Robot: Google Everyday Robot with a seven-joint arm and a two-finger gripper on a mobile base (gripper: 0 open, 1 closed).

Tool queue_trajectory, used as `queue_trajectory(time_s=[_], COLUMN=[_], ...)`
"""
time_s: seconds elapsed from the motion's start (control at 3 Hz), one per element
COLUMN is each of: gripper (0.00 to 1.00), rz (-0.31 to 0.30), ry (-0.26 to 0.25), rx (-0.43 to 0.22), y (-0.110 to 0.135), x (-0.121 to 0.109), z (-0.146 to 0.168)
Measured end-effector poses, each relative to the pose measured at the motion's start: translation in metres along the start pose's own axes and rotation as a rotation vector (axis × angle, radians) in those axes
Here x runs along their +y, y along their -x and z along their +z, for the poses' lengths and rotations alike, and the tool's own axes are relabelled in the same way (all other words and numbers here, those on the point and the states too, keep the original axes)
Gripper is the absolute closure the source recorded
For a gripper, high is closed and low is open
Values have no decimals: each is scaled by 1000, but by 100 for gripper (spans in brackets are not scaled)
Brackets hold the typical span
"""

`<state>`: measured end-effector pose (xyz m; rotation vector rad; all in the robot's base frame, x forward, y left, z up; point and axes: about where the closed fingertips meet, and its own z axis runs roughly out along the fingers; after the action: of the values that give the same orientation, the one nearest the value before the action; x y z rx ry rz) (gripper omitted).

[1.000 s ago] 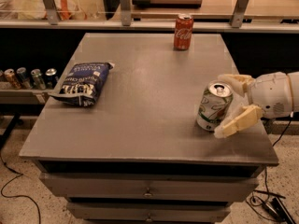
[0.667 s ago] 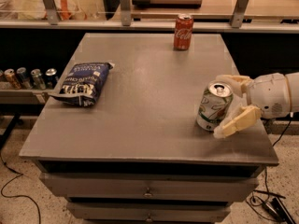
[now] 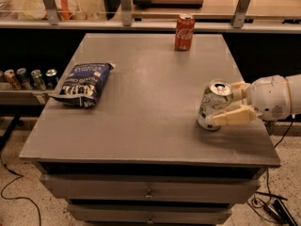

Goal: Move 7up can near coke can

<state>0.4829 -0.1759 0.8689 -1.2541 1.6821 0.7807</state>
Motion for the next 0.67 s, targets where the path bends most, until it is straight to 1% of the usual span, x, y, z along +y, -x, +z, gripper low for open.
queue_trajectory(time_s=[0.67], gripper=[87], rz=[-2], ry=[8], rx=[-4], y=[-3], x=[1], z=[-1])
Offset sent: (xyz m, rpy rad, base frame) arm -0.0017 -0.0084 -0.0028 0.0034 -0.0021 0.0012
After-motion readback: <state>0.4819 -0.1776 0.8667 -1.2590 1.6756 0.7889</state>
